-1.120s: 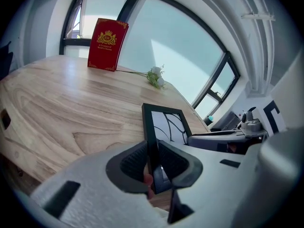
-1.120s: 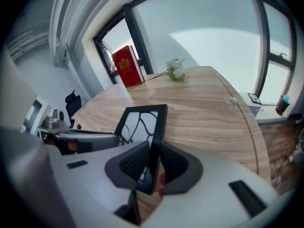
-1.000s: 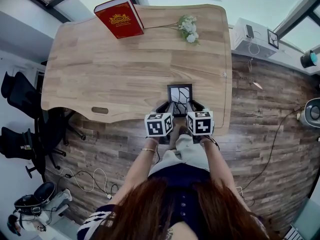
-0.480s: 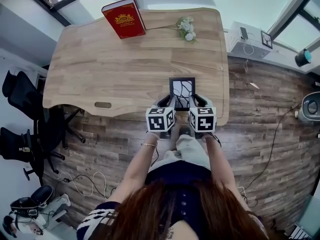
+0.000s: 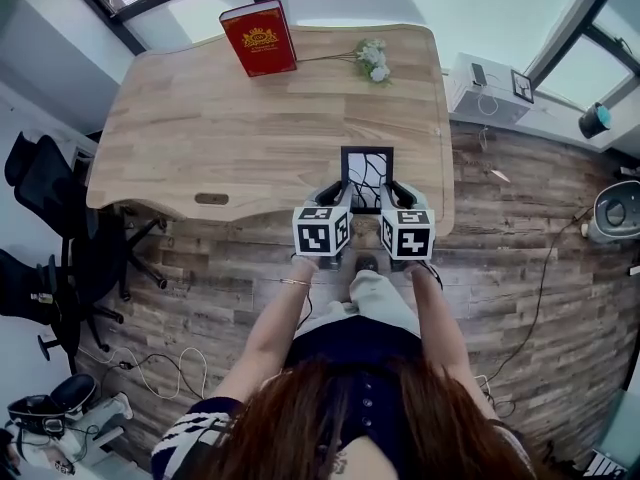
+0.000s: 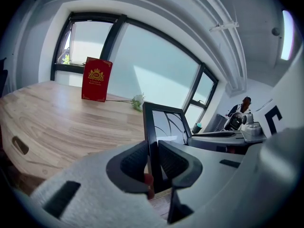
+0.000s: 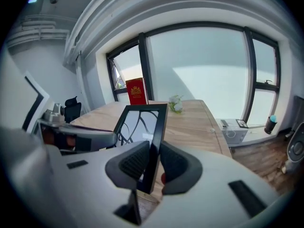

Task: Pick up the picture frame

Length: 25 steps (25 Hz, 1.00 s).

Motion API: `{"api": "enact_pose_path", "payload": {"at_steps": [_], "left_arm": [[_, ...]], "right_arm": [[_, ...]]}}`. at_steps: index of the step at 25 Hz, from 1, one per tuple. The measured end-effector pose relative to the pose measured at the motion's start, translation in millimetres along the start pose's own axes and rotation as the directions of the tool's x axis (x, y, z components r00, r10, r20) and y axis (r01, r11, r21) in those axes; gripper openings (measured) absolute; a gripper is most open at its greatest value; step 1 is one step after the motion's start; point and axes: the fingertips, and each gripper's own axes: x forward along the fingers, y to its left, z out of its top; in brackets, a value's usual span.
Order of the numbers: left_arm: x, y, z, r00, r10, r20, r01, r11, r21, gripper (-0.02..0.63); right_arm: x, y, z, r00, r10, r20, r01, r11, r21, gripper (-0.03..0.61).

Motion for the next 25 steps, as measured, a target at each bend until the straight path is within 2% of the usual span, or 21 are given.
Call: {"api": "enact_pose_path", "payload": {"at_steps": [17, 25], "left_arm": [[-75.1, -28.7, 20.8, 0.992, -0.054, 0.111, 0.043, 0.995, 0.093, 0.084], [-116.8, -48.9, 34.6, 0.980, -0.077, 0.182, 0.053, 0.990, 0.131, 0.084]], "right_arm": [[-75.6, 36.3, 20.3, 0.990, -0.049, 0.136, 0.053, 0.998, -0.027, 0.074], [-120.6, 53.0, 36.9, 0.975, -0.064, 0.212, 0.081, 0.994, -0.071, 0.074]]}}
